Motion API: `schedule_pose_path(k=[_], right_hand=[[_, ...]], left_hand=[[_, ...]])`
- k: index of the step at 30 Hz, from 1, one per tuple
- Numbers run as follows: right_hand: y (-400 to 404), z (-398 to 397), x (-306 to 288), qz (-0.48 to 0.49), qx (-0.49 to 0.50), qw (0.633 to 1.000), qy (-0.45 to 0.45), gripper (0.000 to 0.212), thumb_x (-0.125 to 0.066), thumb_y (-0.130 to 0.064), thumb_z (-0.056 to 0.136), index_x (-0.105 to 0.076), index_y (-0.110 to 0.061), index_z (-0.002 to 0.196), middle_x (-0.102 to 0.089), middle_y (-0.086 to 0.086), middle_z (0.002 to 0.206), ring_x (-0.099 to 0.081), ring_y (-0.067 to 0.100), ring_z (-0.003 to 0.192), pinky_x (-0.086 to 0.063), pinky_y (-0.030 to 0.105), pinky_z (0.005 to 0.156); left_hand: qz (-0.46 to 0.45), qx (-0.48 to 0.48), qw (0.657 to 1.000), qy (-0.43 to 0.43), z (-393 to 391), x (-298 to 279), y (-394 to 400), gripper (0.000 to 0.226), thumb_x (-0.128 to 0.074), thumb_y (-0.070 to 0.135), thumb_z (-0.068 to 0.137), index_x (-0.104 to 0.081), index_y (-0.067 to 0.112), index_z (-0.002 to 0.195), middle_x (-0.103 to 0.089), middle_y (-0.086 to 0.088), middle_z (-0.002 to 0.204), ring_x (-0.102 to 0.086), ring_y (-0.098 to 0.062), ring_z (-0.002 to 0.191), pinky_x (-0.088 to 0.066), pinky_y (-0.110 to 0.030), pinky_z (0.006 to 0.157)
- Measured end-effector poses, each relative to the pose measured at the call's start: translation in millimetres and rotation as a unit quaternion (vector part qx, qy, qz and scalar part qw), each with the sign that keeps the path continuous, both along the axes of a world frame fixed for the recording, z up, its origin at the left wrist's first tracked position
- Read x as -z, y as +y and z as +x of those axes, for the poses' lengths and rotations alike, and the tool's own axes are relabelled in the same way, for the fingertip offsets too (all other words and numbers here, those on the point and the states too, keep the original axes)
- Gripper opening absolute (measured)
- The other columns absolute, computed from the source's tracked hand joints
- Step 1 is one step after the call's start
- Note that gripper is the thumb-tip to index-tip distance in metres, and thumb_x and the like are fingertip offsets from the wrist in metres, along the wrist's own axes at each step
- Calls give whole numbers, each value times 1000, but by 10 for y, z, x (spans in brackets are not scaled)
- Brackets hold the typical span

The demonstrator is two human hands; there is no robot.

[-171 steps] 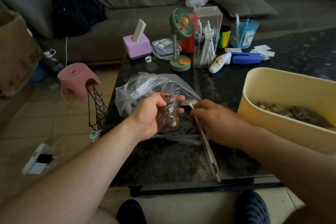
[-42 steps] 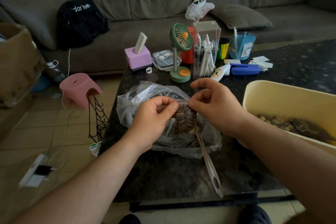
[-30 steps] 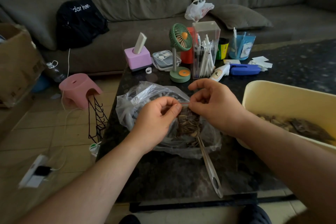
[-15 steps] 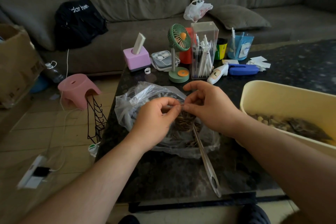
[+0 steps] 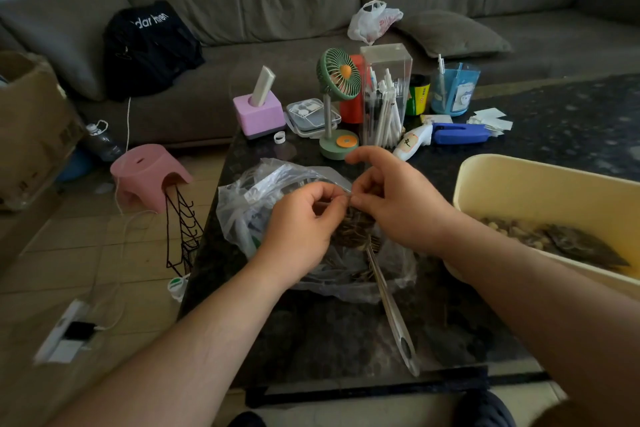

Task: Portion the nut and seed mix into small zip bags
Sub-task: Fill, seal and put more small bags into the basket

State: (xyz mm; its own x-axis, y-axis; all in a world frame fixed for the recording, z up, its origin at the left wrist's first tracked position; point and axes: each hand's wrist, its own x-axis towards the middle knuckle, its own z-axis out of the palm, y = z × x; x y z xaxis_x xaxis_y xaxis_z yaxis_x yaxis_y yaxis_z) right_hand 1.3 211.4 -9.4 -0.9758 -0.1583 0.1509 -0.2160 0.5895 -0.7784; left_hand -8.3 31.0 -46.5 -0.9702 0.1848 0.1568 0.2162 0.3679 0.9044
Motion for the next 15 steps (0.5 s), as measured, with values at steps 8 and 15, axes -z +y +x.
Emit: schedule_pose_path(k=[8, 15], right_hand=[[11, 22, 17, 1, -14, 1000, 6, 44, -67, 0, 92, -56, -32, 121, -68, -5, 91, -66, 8, 83, -58, 32, 78], [25, 20, 31, -4, 30, 999, 33, 34, -77, -29, 93, -63, -32, 123, -70, -12, 91, -66, 2, 84, -57, 21, 77]], left_hand=[[20, 16, 1000, -14, 14, -45, -3, 10, -72, 23, 100, -78, 30, 99, -79, 12, 93, -74, -4, 90, -57, -19, 80], [134, -14, 990, -41, 15, -27, 17, 10, -67, 14, 103, -77, 16, 103, -81, 2, 92, -74, -4, 83, -54, -15, 70]])
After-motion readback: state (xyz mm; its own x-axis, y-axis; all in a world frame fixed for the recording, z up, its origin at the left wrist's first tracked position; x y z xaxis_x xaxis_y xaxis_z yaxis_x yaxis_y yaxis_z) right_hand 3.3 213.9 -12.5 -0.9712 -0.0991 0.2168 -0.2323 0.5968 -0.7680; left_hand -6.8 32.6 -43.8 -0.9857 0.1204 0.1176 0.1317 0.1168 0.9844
